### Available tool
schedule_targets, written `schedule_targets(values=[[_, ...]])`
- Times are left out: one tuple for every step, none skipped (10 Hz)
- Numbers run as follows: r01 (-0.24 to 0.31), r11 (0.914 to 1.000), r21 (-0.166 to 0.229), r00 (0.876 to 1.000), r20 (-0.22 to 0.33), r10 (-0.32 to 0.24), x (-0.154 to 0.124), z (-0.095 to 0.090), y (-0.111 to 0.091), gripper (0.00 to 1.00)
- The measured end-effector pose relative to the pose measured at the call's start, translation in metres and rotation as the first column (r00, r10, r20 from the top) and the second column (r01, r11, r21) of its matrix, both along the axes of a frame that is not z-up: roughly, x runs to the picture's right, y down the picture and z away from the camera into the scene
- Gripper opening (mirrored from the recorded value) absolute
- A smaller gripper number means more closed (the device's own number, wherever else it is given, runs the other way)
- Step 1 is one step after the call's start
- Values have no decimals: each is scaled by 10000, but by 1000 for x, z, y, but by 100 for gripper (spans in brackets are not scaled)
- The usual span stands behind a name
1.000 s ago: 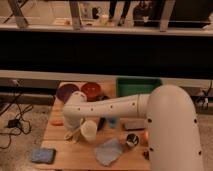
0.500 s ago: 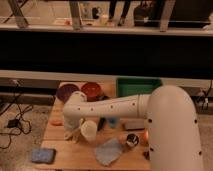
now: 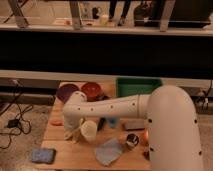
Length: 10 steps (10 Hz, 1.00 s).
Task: Place banana in tray
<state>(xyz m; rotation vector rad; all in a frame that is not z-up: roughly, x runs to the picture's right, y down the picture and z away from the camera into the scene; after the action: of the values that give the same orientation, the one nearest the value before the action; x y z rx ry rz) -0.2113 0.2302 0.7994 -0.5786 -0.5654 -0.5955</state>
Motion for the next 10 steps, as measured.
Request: schedule_targets(values=[[5,10000,0,10000,6,-5,0,0,0,62],[7,10000,0,10000,8,-7,-1,0,0,74],[9,10000,1,10000,11,-9,-1,0,0,78],[9,10000,1,10000,16,-9,-1,0,0,80],[10,10000,1,10000,18,-10,-1,-1,0,80],[10,10000,1,10000,17,-10,-1,-1,0,80],[11,10000,0,10000,19,-11,-1,-1,0,80],[11,10000,1,10000,19,-11,-1,-1,0,80],[11,10000,1,10000,19,-11,-1,-1,0,76],[11,10000,0,10000,19,-11,-1,-1,0,69]])
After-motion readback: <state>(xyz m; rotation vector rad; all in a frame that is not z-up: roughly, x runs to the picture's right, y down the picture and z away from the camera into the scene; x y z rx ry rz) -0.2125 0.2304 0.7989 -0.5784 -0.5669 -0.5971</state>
